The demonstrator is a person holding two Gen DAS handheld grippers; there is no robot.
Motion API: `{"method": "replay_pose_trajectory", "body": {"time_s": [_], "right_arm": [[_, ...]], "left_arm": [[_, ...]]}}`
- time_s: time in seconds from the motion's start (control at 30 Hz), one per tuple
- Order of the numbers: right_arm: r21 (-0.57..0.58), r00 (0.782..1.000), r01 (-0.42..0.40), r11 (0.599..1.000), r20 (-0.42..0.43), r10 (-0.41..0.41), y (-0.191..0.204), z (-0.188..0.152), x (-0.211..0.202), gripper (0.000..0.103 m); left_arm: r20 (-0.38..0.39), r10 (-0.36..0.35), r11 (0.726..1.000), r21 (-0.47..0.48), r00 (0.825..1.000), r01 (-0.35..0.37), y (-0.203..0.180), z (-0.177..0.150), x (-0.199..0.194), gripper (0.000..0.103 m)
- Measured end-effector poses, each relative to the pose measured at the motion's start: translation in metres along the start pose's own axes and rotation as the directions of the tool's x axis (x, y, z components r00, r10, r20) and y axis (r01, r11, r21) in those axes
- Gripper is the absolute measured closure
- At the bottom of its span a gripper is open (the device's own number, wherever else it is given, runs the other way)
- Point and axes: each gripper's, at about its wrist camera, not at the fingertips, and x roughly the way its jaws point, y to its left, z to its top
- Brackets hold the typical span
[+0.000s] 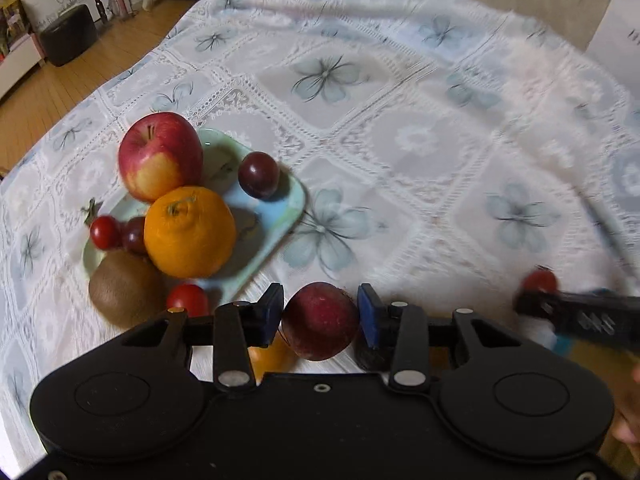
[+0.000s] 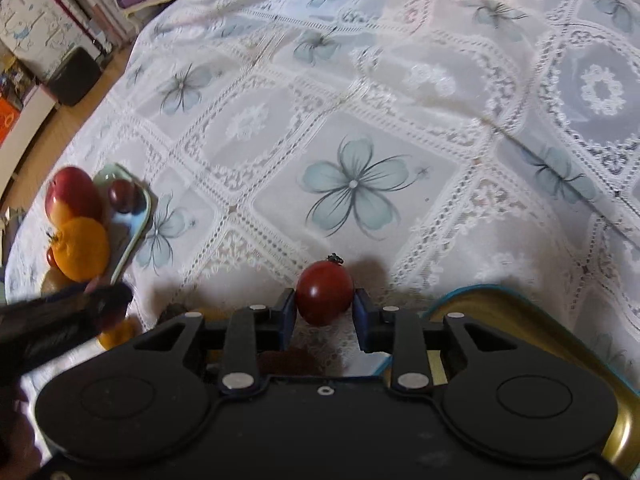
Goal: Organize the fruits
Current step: 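Carry both fruits over the gold tray and open both grippers to drop them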
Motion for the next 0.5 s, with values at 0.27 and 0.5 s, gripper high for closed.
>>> {"method": "replay_pose_trajectory", "body": {"time_s": [0.27, 0.5], "right_arm": [[0.062, 0.997, 0.01, 0.998, 0.08, -0.015, -0.018, -0.019, -0.057, 0.073], [0.138, 0.995, 0.078, 0.987, 0.047, -0.085, -0.043, -0.076, -0.099, 0.073]], "left_arm": [[0.059, -0.126, 0.992, 0.026, 0.99, 0.125, -0.026, -0.064, -0.067, 0.055], [0.047, -0.192, 0.98, 0.066, 0.98, 0.189, -0.044, -0.118, -0.092, 0.055]]}}
